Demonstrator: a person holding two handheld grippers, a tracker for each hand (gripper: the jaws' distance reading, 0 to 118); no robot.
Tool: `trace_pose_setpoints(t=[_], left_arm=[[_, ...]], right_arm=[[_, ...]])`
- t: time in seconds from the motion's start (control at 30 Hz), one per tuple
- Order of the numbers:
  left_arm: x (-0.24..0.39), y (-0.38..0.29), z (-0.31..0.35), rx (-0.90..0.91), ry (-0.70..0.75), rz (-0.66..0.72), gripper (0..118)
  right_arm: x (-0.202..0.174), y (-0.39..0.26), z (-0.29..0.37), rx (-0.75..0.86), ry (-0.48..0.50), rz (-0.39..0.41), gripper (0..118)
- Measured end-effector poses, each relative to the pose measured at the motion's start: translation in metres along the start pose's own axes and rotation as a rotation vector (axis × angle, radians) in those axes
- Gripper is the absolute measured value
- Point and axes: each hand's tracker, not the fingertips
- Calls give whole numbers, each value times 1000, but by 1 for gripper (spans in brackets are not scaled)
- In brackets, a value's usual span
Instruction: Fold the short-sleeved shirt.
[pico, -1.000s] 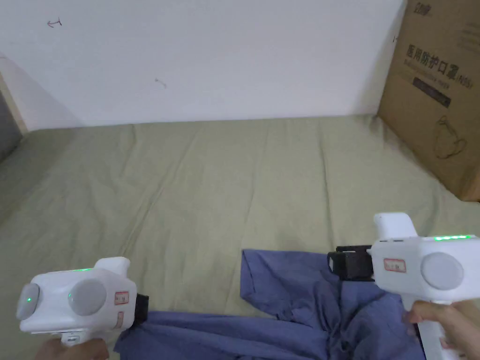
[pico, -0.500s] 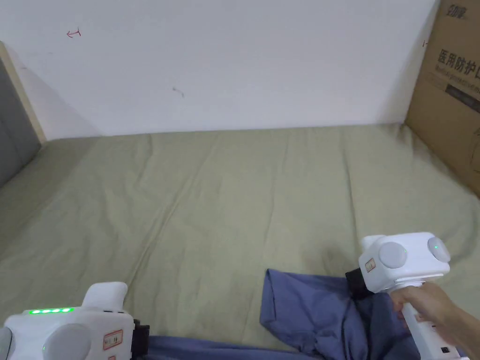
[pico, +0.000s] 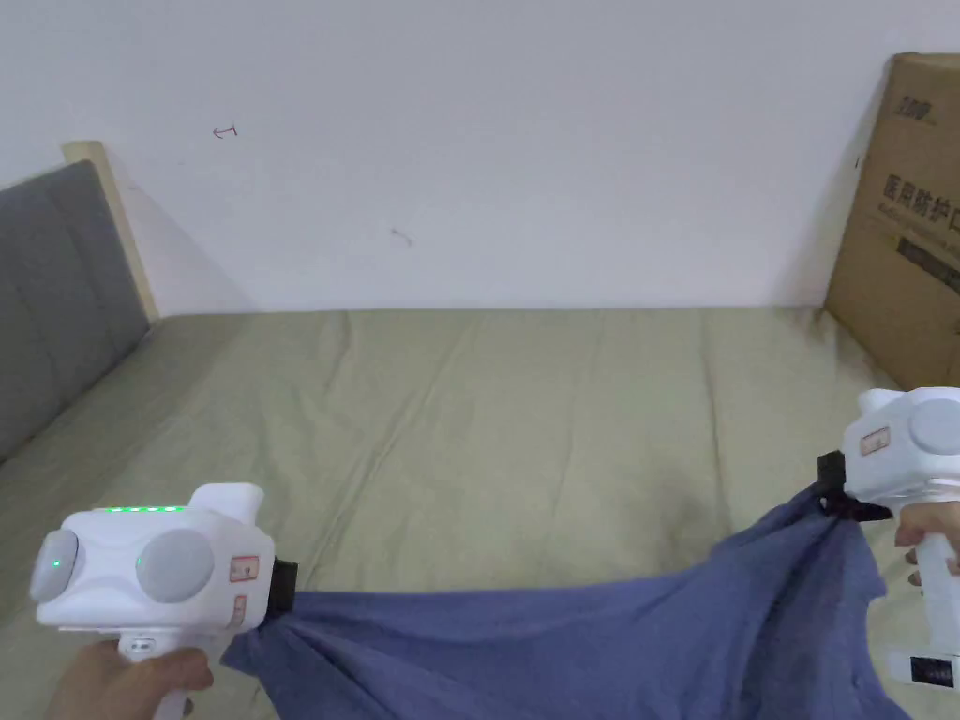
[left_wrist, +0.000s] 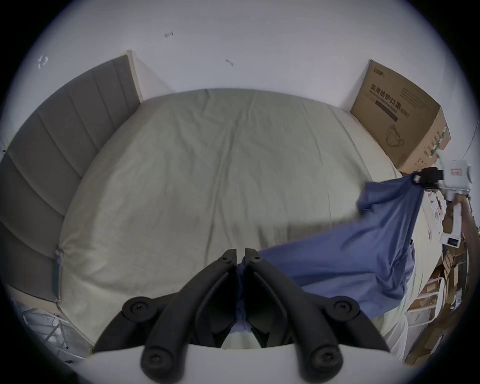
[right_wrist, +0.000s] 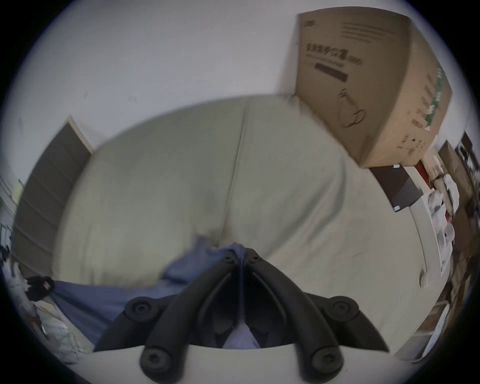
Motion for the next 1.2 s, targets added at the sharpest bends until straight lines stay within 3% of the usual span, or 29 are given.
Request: trace_pose_setpoints(t=[0.13,0.23,0.43,0.53,0.97,1.2], left_arm=[[-3,14,51,91,30,6,4],[-2,26,84,154,7,23,4],[16,62,131,243,49,-47,4],[15,90,145,290,78,-60,4],[9,265,154,494,217,-90,4],[9,315,168,571,273,-102,4]], right_arm=[[22,19,69,99,-3,-25,1],[31,28,110,157,55,-87,1],[20,50,149,223,64,-70,1],[15,69,159,261,78,-97,1],[-51,218,197,448,81,-118,1],[-74,265,236,554,87,-102,1]])
